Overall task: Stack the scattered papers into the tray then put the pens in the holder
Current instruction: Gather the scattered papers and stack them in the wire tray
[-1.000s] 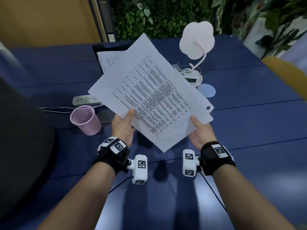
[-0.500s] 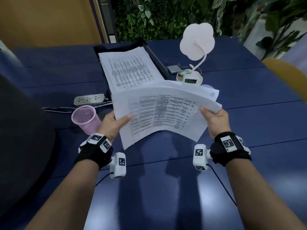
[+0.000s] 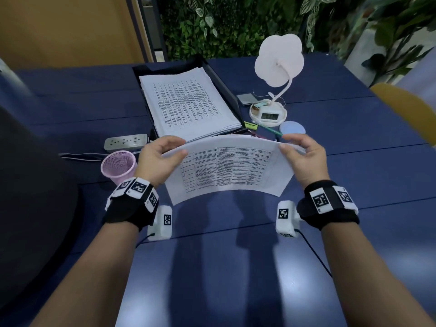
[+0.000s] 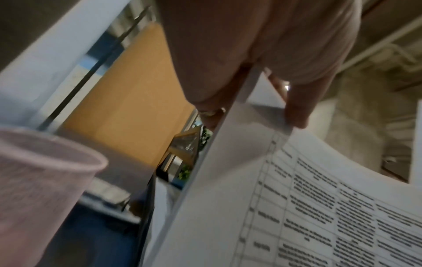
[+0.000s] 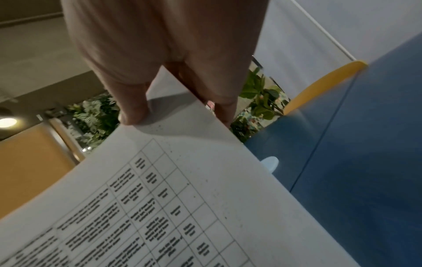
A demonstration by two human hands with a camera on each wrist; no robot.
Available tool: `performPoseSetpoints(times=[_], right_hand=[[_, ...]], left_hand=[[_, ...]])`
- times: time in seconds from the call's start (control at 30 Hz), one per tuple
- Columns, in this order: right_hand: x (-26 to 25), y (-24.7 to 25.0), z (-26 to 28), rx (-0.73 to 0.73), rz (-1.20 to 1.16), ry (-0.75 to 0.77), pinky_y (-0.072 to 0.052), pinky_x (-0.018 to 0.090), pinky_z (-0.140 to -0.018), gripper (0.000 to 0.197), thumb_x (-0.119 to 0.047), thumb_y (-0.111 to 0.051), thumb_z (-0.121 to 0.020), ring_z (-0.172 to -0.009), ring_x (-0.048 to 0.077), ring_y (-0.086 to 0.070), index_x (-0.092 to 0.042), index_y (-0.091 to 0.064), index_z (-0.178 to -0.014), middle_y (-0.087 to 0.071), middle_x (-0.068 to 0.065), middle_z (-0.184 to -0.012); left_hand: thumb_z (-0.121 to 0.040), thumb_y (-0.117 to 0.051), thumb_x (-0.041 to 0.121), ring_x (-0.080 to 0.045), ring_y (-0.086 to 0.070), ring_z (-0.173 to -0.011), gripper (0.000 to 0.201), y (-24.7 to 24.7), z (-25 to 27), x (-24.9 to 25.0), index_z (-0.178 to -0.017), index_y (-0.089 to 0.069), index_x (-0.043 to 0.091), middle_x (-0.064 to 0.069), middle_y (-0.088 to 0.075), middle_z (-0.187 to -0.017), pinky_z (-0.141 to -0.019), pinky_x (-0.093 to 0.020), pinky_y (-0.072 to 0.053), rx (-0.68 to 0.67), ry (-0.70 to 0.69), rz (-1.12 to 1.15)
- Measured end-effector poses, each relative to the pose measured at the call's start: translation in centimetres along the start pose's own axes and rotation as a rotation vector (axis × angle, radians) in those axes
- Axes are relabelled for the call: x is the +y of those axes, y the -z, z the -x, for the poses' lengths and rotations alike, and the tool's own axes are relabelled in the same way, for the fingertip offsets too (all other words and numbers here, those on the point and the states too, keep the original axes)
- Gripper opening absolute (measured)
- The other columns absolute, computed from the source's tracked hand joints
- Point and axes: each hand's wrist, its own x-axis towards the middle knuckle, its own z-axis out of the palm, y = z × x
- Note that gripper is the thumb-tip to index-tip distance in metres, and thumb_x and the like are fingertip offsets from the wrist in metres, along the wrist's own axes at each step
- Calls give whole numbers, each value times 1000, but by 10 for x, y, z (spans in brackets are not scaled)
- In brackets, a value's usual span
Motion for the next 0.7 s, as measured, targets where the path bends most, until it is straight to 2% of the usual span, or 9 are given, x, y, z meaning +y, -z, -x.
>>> performPoseSetpoints(times=[0.03,0.1,0.2,0.27,0.33,0.47,0.57,0.63,0.7], right_hand=[[-1,-1,-1,-6,47,24,-47,38,-94,14,-18,-72,-81,-94,13,-61,-32,-68,-83,-66,-14,-88],[-3,-1,-2,-7,151,53,-50,35,-93,13,-16,-68,-84,-93,11,-62,-29,-68,-82,-67,-13,-87],[-7,3,-5,-8,379,78,-44,38,-99,14,-18,-62,-89,-98,14,-61,-30,-68,-94,-68,-7,-99],[-14,2,-7,-33,689,106,-28,44,-109,22,-19,-54,-91,-103,17,-59,-30,-67,-106,-66,-4,-107],[-22,-4,-7,-86,898,127,-13,51,-111,27,-17,-48,-92,-105,19,-57,-30,-64,-111,-65,-4,-107],[-30,-18,-5,-203,1028,168,-2,57,-110,22,-33,-48,-94,-104,18,-59,-37,-61,-111,-67,-7,-102],[-33,-22,-4,-284,1016,174,-7,51,-110,19,-39,-48,-95,-99,19,-60,-36,-65,-102,-68,-7,-94],[-35,-22,-2,-295,946,205,-19,42,-107,18,-36,-50,-95,-92,20,-59,-33,-67,-98,-67,-7,-81],[-34,-18,-2,-296,822,186,-35,38,-99,16,-31,-54,-93,-85,19,-57,-30,-69,-98,-65,-6,-74]], left_hand=[[-82,-72,11,7,-61,-80,16,0,-4,6,-93,-68,21,15,-66,-86,-80,-13,-47,-18,-25,-81],[-83,-70,19,-4,-63,-87,18,2,-10,14,-100,-70,27,14,-68,-89,-87,-22,-48,-94,-45,-285],[-87,-65,29,-16,-63,-94,23,4,-14,23,-109,-69,29,5,-70,-96,-89,-30,-48,-171,-54,-578],[-88,-63,29,-18,-64,-92,19,2,-14,28,-106,-71,28,2,-72,-96,-86,-30,-49,-172,-77,-621],[-88,-64,28,-18,-64,-90,17,0,-12,29,-103,-72,28,2,-73,-93,-85,-28,-49,-164,-96,-611],[-85,-69,23,-16,-67,-88,14,-3,-10,33,-97,-75,25,2,-74,-90,-88,-29,-51,-162,-119,-501],[-83,-71,23,-15,-68,-84,12,-1,-10,31,-93,-75,26,3,-74,-85,-85,-30,-52,-167,-117,-470],[-79,-74,29,-13,-66,-83,11,1,-11,26,-90,-74,28,8,-72,-83,-84,-31,-53,-78,-96,-425],[-76,-76,35,-8,-62,-88,24,2,-11,22,-98,-69,28,13,-67,-89,-84,-26,-49,33,-112,-380]])
